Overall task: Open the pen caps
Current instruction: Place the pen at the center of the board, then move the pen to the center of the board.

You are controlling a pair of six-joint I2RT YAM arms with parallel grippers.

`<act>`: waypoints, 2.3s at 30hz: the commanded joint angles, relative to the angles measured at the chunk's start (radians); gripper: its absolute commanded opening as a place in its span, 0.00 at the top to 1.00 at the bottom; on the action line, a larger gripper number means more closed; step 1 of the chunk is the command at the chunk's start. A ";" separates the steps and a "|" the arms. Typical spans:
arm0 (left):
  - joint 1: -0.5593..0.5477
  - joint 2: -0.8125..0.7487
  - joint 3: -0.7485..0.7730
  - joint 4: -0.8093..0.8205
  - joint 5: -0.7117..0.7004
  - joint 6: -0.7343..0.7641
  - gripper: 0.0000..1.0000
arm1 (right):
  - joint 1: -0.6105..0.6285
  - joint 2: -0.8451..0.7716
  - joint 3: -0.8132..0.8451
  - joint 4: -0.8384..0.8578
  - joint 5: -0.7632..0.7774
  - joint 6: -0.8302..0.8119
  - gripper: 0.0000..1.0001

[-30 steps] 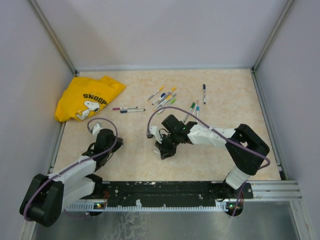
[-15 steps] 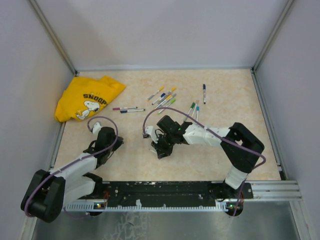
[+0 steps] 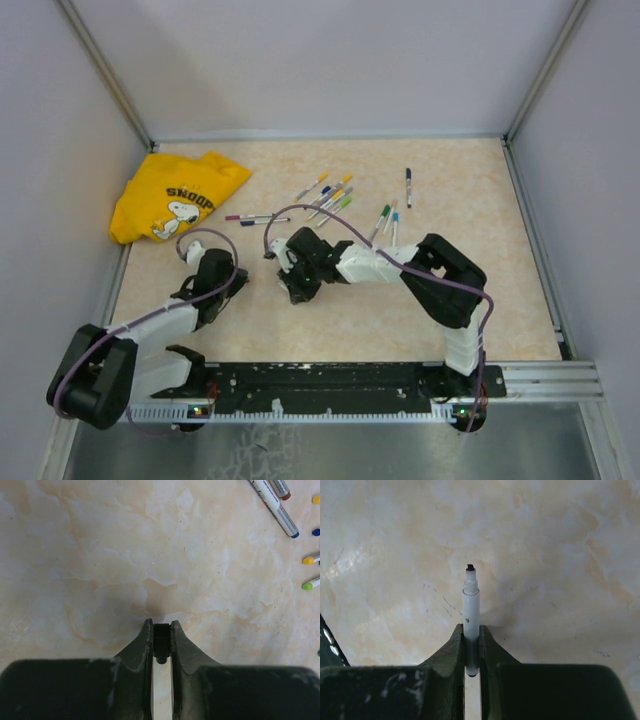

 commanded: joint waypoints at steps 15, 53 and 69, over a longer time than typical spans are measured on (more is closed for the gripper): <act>0.005 0.049 -0.007 -0.164 -0.008 0.000 0.60 | 0.082 0.107 0.163 -0.050 0.236 0.104 0.85; 0.005 -0.409 -0.036 -0.154 0.321 0.251 0.24 | -0.033 -0.269 0.188 -0.260 -0.127 -0.263 0.53; 0.006 -0.445 -0.240 0.808 0.934 0.190 0.02 | -0.620 -0.748 0.064 -0.169 -0.381 -0.158 0.53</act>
